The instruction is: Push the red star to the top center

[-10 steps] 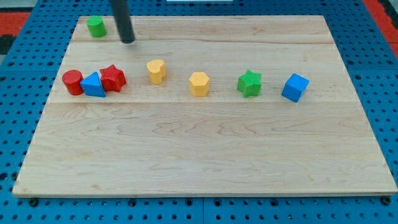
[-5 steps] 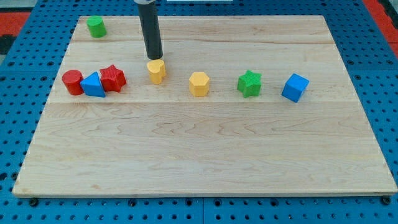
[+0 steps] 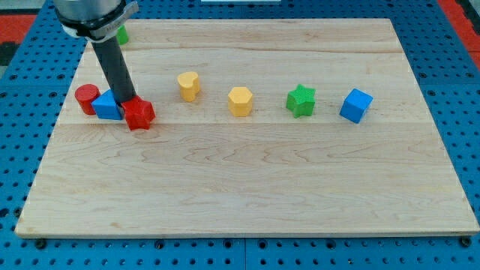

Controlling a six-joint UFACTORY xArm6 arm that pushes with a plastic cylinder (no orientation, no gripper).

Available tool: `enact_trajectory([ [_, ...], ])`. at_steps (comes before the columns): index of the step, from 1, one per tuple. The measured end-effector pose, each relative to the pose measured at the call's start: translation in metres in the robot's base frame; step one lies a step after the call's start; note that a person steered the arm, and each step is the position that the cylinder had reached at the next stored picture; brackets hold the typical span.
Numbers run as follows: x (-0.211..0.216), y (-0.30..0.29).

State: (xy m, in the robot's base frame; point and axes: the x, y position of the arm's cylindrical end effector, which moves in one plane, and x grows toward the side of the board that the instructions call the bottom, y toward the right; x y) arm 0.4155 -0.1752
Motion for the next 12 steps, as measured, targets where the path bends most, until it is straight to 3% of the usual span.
enact_trajectory([
  [2, 0.077, 0.009],
  [4, 0.053, 0.095],
  [5, 0.103, 0.1],
  [6, 0.083, 0.115],
  [8, -0.016, 0.107],
  [11, -0.073, 0.224],
  [12, -0.092, 0.202],
])
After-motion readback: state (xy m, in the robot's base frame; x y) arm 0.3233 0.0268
